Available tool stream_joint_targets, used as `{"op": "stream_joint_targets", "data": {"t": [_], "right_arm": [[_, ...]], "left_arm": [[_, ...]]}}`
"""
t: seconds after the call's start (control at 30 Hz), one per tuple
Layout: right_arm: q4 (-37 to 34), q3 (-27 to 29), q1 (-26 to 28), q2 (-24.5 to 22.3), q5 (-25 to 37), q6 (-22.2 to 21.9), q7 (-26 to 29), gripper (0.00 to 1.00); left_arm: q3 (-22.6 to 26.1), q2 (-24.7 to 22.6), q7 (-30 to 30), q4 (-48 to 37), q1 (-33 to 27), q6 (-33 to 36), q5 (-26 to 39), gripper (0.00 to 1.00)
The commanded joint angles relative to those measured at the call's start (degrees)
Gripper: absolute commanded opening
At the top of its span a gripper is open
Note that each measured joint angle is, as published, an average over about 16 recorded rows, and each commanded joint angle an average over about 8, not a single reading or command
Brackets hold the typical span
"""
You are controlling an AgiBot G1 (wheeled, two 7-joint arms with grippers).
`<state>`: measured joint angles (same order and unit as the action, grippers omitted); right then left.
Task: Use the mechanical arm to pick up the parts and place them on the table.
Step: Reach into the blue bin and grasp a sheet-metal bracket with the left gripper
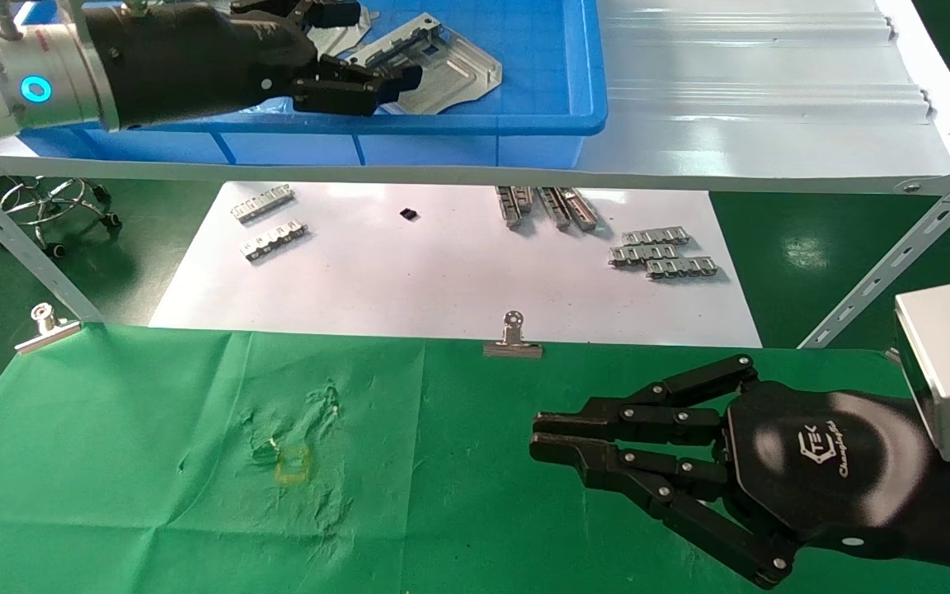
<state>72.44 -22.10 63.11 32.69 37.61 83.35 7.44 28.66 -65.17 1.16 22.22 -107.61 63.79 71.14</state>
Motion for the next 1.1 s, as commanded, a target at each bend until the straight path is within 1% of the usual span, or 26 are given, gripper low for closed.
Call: {"op": "stream_joint_targets", "data": {"t": [0.03,0.07,0.1,0.13,0.17,0.3,0.33,0.37,0.4,0.43,0.73,0.93,1.1], "right_arm": [[0.0,0.0,0.0,0.0,0.0,0.0,0.0,0.0],[0.0,0.0,0.0,0.0,0.0,0.0,0.0,0.0],[0.0,0.0,0.0,0.0,0.0,0.0,0.0,0.0],[0.0,0.0,0.0,0.0,0.0,0.0,0.0,0.0],[0.0,0.0,0.0,0.0,0.0,0.0,0.0,0.0],[0.0,0.0,0.0,0.0,0.0,0.0,0.0,0.0],[0.0,0.0,0.0,0.0,0.0,0.0,0.0,0.0],[0.0,0.0,0.0,0.0,0.0,0.0,0.0,0.0],[0.0,0.0,0.0,0.0,0.0,0.0,0.0,0.0],[0.0,0.0,0.0,0.0,0.0,0.0,0.0,0.0],[0.0,0.0,0.0,0.0,0.0,0.0,0.0,0.0],[0.0,0.0,0.0,0.0,0.0,0.0,0.0,0.0],[0.0,0.0,0.0,0.0,0.0,0.0,0.0,0.0]], "left_arm": [[0.5,-1.9,-1.7,-4.5,-2.4,-1.4,1.2,1.0],[0.6,-2.8,-2.3,-6.1,-3.1,-2.9,1.6,0.98],[0.8,-3.7,-2.8,-7.5,-3.8,-4.3,2.0,0.94],[0.9,-4.6,-3.3,-8.9,-4.4,-5.8,2.4,0.87],[1.1,-5.3,-3.7,-10.1,-4.9,-7.1,2.7,0.77],[1.5,-7.8,-4.9,-13.8,-6.2,-10.9,3.6,0.27],[1.5,-8.2,-5.1,-14.5,-6.4,-11.3,3.7,0.17],[1.6,-8.6,-5.4,-15.1,-6.6,-11.7,3.8,0.09],[1.6,-8.9,-5.6,-15.6,-6.8,-11.9,3.9,0.03],[1.6,-9.2,-5.8,-16.1,-6.9,-12.1,3.9,0.0],[2.0,-11.1,-8.1,-18.6,-7.3,-14.6,4.4,0.0],[2.1,-11.8,-9.7,-18.8,-6.7,-17.5,4.4,0.0],[2.1,-11.9,-10.4,-18.5,-6.2,-18.5,4.2,0.0]]}}
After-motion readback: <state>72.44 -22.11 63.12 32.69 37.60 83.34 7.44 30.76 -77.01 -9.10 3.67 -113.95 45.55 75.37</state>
